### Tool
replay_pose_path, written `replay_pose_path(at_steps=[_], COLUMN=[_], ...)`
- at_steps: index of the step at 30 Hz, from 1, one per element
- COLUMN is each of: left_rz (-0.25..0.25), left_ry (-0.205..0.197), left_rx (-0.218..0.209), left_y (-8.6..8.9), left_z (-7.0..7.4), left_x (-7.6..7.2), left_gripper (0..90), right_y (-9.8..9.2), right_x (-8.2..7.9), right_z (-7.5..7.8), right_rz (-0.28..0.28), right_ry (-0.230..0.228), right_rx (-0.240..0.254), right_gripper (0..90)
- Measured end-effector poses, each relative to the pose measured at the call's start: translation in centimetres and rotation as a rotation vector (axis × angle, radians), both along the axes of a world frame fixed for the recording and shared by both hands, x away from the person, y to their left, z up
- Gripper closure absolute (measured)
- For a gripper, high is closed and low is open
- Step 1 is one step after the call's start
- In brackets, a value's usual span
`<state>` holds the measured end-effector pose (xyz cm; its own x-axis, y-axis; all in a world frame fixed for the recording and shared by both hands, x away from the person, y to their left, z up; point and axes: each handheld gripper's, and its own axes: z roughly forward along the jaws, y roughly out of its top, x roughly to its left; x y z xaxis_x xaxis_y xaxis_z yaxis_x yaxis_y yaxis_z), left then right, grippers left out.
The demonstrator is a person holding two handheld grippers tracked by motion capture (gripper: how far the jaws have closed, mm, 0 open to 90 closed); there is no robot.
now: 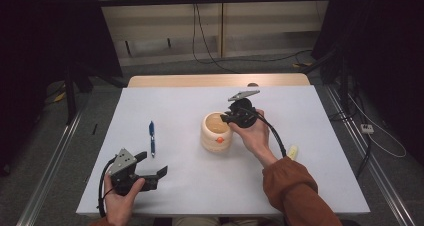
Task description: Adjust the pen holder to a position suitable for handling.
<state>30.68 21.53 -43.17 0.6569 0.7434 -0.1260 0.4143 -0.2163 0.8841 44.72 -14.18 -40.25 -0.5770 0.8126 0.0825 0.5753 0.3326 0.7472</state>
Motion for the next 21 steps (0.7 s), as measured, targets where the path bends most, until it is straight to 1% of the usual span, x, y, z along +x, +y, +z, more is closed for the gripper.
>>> replay_pose_path(at_steps=[3,5,7,9,11,13,15,21], left_rz=[-0.001,-0.002,-0.002,-0.003,-0.002,-0.003,-0.004,-0.001], left_ry=[0.001,0.003,0.003,0.002,0.003,0.004,0.005,0.007], left_rx=[0.001,0.001,0.001,0.004,0.004,0.005,0.006,0.005], left_y=[-0.01,-0.01,-0.01,0.01,0.01,0.0,0.0,0.0], left_z=[-0.01,-0.02,-0.02,-0.02,-0.03,-0.03,-0.04,-0.05], left_x=[0.02,0.03,0.03,0.03,0.03,0.04,0.04,0.03], left_gripper=[8.9,8.9,8.9,8.9,8.9,8.9,8.9,8.9], right_y=[-0.04,0.0,-0.01,-0.05,-0.05,-0.03,-0.01,-0.23], right_x=[0.03,0.02,0.04,0.06,0.1,0.11,0.12,-0.14], right_z=[0.04,0.08,0.08,0.05,0.03,0.01,-0.01,0.3], right_rz=[0.0,0.001,-0.009,-0.002,0.009,0.017,0.028,0.059], right_ry=[0.002,0.001,0.004,0.008,0.001,0.002,0.0,-0.016], right_rx=[0.014,0.013,0.016,0.027,0.029,0.038,0.043,0.082], right_gripper=[72.8,71.2,71.3,70.0,66.0,64.8,60.3,48.1])
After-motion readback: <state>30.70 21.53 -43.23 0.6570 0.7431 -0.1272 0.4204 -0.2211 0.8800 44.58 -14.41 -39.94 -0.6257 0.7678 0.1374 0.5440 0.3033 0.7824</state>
